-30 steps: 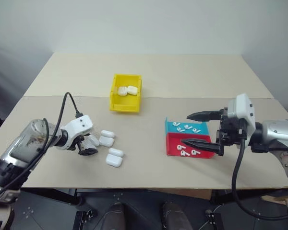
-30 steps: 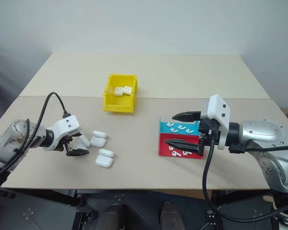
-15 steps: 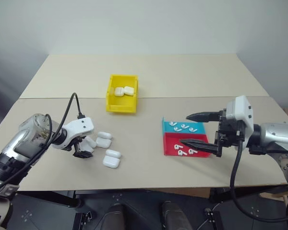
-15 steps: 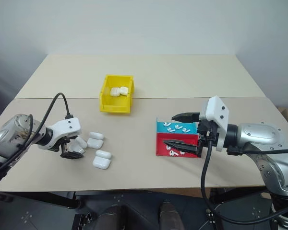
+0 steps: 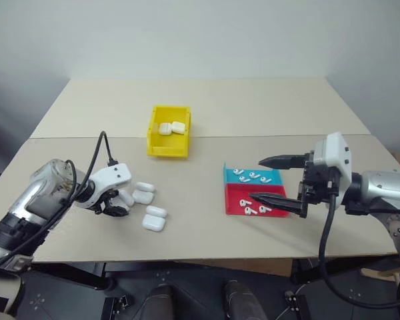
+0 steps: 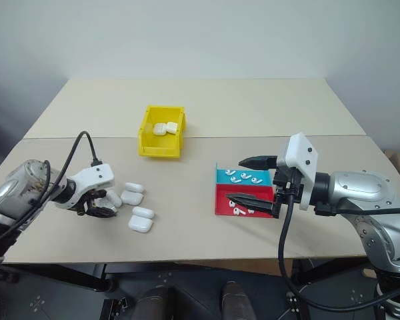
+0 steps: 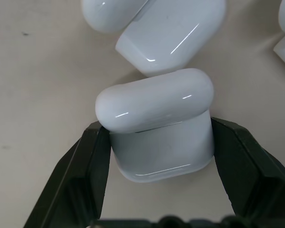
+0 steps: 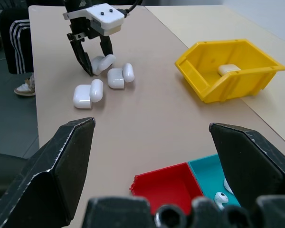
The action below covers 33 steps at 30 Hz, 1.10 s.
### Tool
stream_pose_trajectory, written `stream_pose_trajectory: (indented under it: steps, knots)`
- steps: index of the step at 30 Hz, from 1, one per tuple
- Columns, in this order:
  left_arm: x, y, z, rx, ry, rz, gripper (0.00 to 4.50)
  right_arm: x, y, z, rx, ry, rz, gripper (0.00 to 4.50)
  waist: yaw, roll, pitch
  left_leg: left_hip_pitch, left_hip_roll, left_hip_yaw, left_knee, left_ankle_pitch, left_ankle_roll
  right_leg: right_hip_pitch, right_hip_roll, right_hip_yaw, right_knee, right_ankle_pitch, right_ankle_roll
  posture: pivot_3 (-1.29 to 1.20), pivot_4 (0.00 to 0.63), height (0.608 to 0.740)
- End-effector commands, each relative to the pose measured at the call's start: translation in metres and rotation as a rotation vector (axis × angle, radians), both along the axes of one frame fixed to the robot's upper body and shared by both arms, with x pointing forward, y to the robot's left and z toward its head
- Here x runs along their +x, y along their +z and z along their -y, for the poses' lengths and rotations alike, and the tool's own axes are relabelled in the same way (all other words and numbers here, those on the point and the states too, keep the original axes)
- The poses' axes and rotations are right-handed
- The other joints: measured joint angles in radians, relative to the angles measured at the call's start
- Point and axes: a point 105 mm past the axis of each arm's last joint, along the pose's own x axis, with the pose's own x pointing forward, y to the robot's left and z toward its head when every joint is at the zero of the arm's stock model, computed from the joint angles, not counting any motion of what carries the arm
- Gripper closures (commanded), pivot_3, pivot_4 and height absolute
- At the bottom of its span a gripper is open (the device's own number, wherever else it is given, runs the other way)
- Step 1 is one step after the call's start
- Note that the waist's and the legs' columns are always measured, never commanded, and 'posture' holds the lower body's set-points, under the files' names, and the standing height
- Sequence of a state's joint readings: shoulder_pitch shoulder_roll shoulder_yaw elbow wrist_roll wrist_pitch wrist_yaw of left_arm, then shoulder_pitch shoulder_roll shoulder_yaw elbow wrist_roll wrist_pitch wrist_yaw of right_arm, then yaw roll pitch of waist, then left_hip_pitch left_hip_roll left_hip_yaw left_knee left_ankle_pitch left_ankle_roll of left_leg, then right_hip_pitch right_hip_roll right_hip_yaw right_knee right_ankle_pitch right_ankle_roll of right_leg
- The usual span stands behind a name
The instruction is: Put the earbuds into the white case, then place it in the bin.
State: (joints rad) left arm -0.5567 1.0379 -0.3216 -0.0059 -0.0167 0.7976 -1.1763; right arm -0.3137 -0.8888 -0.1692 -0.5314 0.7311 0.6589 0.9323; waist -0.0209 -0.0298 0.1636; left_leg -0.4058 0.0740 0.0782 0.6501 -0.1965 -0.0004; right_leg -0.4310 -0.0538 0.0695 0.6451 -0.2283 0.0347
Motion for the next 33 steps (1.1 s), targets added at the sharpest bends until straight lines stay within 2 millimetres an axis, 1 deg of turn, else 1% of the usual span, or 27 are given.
stream_pose_trajectory:
  steps: [1, 3, 4, 8, 10, 14, 16, 20, 24, 26, 27, 30, 33]
  knots:
    - [0.001, 0.030, -0.014, -0.070, 0.036, 0.142, 1.58, -0.005, 0.008, -0.002, 0.017, 0.014, 0.040, 0.00, -0.002, -0.001, 0.000, -0.001, 0.000, 0.000, 0.000, 0.000, 0.000, -0.001, 0.000, 0.000, 0.000, 0.000, 0.000, 0.00, 0.150, 0.740]
    - [-0.003, 0.045, -0.014, -0.154, 0.037, 0.210, 1.58, -0.005, 0.007, -0.002, 0.021, 0.011, 0.038, 0.00, -0.001, -0.001, 0.000, -0.004, 0.000, 0.000, 0.000, 0.000, 0.000, -0.004, 0.000, 0.000, 0.000, 0.001, 0.001, 0.00, 0.150, 0.740]
    - [-0.007, 0.055, -0.012, -0.219, 0.034, 0.265, 1.58, -0.004, 0.007, -0.002, 0.024, 0.010, 0.037, 0.00, 0.001, -0.001, 0.000, -0.007, 0.000, 0.000, 0.000, 0.000, 0.000, -0.005, 0.000, 0.000, 0.000, 0.003, 0.006, 0.00, 0.150, 0.740]
    - [-0.026, 0.080, 0.001, -0.418, 0.003, 0.434, 1.58, -0.001, 0.007, -0.003, 0.042, 0.006, 0.039, 0.00, 0.005, -0.001, 0.000, -0.010, 0.000, 0.000, 0.000, 0.000, 0.000, -0.008, -0.001, -0.001, -0.002, 0.005, 0.003, 0.00, 0.150, 0.740]
    - [-0.032, 0.090, 0.013, -0.517, -0.025, 0.521, 1.58, 0.002, 0.007, -0.004, 0.056, 0.001, 0.044, 0.00, 0.008, -0.001, 0.000, -0.010, -0.001, 0.001, 0.000, 0.000, 0.000, -0.007, -0.002, -0.001, -0.002, 0.005, 0.004, 0.00, 0.150, 0.740]
    - [-0.036, 0.104, 0.042, -0.731, -0.056, 0.587, 1.58, 0.005, 0.007, -0.003, 0.068, -0.011, 0.052, 0.00, 0.013, -0.001, 0.001, -0.010, -0.002, -0.001, 0.002, 0.000, 0.000, -0.005, -0.003, -0.001, -0.002, 0.005, 0.007, 0.00, 0.150, 0.740]
    - [-0.035, 0.112, 0.056, -0.834, -0.072, 0.606, 1.58, 0.007, 0.007, 0.000, 0.077, -0.026, 0.053, 0.00, 0.011, -0.002, 0.001, -0.009, -0.003, -0.001, 0.004, 0.000, 0.000, -0.003, -0.003, -0.001, -0.002, 0.005, 0.009, 0.00, 0.150, 0.740]
    - [-0.034, 0.120, 0.086, -0.966, -0.153, 0.602, 1.58, 0.009, 0.005, 0.006, 0.071, -0.061, 0.055, 0.00, 0.008, -0.002, 0.000, -0.005, -0.003, -0.003, 0.006, 0.000, 0.000, 0.002, -0.003, -0.001, -0.003, 0.005, 0.010, 0.00, 0.150, 0.740]
    - [-0.043, 0.126, 0.124, -1.110, -0.327, 0.579, 1.58, 0.010, 0.000, 0.012, 0.048, -0.089, 0.046, 0.00, 0.007, -0.002, 0.000, -0.003, -0.004, -0.003, 0.006, 0.000, 0.000, 0.006, -0.004, -0.002, -0.005, 0.006, 0.010, 0.00, 0.150, 0.740]
    - [-0.048, 0.128, 0.136, -1.167, -0.410, 0.554, 1.58, 0.010, 0.000, 0.013, 0.033, -0.099, 0.051, 0.00, 0.007, -0.002, 0.001, -0.003, -0.004, -0.003, 0.006, 0.000, 0.000, 0.006, -0.004, -0.001, -0.005, 0.006, 0.010, 0.00, 0.150, 0.740]
    - [-0.053, 0.129, 0.144, -1.194, -0.457, 0.550, 1.58, 0.010, -0.001, 0.017, 0.028, -0.111, 0.055, 0.00, 0.006, -0.002, 0.001, -0.003, -0.004, -0.003, 0.006, 0.000, 0.000, 0.006, -0.004, -0.002, -0.005, 0.006, 0.010, 0.00, 0.150, 0.740]
    - [-0.061, 0.133, 0.162, -1.266, -0.611, 0.528, 1.58, 0.011, -0.002, 0.022, 0.000, -0.155, 0.063, 0.00, 0.005, -0.002, 0.001, -0.003, -0.005, -0.004, 0.006, 0.000, 0.000, 0.007, -0.003, -0.002, -0.005, 0.005, 0.010, 0.00, 0.150, 0.740]
    - [-0.063, 0.139, 0.173, -1.314, -0.725, 0.534, 1.58, 0.010, -0.008, 0.025, -0.082, -0.199, 0.068, 0.00, 0.006, -0.002, 0.001, -0.003, -0.005, -0.005, 0.006, 0.000, 0.000, 0.007, -0.003, -0.002, -0.005, 0.005, 0.010, 0.00, 0.150, 0.740]
